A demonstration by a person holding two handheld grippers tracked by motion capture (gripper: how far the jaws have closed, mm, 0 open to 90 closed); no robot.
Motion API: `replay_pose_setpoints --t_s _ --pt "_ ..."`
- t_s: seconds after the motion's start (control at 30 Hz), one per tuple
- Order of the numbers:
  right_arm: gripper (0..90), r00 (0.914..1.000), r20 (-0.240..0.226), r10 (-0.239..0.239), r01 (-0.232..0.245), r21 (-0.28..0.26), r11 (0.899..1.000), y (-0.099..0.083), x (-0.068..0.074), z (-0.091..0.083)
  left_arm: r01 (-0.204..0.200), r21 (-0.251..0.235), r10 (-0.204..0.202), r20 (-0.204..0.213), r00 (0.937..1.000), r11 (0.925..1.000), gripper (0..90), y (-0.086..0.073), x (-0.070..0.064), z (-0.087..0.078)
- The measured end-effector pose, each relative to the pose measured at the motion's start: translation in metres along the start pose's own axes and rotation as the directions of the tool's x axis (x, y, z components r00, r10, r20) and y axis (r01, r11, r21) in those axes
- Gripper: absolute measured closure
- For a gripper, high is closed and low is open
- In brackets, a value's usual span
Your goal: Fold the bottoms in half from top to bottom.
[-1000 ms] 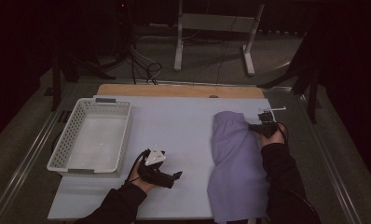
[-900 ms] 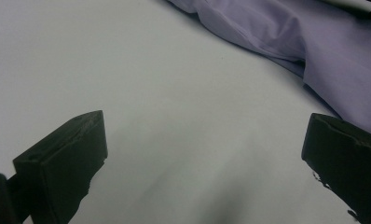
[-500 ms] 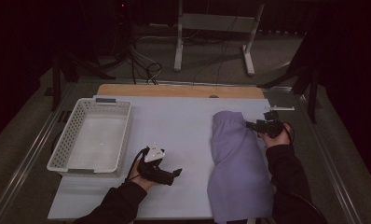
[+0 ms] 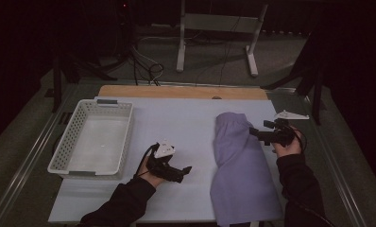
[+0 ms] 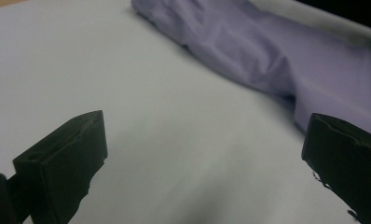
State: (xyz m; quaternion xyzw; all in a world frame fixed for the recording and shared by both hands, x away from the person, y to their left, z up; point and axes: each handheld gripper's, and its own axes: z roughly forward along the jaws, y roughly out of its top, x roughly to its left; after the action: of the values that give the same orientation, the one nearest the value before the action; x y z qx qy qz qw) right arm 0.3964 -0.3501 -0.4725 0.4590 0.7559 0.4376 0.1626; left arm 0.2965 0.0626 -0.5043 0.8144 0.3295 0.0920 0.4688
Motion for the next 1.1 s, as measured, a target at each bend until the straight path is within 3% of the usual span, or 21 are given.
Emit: replay_pose_setpoints --t_s 0.23,0.3,0.4,0.53,0.57,0.63,0.73,1.0,1.1 --pt "14.3 0.9973 -0.014 -0.073 0.073 0.013 0.997 -0.002 0.005 -0.001 -0.004 0.017 0.003 0.023 0.9997 0.9998 0.9 0.023 -0.002 0.016" --pt "14.2 0.9971 -0.02 -0.073 0.073 0.012 0.997 -0.002 0.005 0.0 0.003 0.022 -0.004 0.035 0.9994 0.9998 0.9 0.03 -0.002 0.021" --pt "14.1 0.9962 -0.028 -0.082 0.083 0.022 0.996 -0.001 0.005 0.001 0.006 0.032 -0.006 0.015 0.9999 0.9995 0.9 0.042 0.0 0.027" --pt "14.1 0.9964 -0.024 -0.081 0.082 0.023 0.996 0.0 0.004 0.001 -0.008 0.023 0.008 0.004 1.0 0.9997 0.9 0.052 0.001 0.034" --pt "14.1 0.9965 -0.026 -0.08 0.08 0.016 0.997 0.001 0.004 0.001 -0.034 0.027 0.034 -0.008 0.9994 0.9991 0.9 0.058 0.0 0.041" --pt "14.1 0.9972 -0.017 -0.073 0.073 0.016 0.997 0.003 0.004 0.002 -0.012 0.032 0.012 0.003 0.9999 0.9994 1.1 0.065 0.0 0.047" --pt "13.9 0.997 -0.014 -0.076 0.076 0.019 0.997 0.004 0.003 0.004 -0.013 0.04 0.012 0.013 0.9998 0.9991 1.1 0.076 0.002 0.058" --pt "13.9 0.9974 -0.02 -0.07 0.07 0.024 0.997 0.008 -0.003 0.014 0.007 0.075 -0.007 -0.005 1.0 0.9971 1.1 0.096 0.007 0.092" --pt "13.2 0.998 -0.027 -0.058 0.058 0.025 0.998 0.01 -0.006 0.019 0.035 0.092 -0.034 -0.01 0.9994 0.9952 1.1 0.1 0.009 0.107"
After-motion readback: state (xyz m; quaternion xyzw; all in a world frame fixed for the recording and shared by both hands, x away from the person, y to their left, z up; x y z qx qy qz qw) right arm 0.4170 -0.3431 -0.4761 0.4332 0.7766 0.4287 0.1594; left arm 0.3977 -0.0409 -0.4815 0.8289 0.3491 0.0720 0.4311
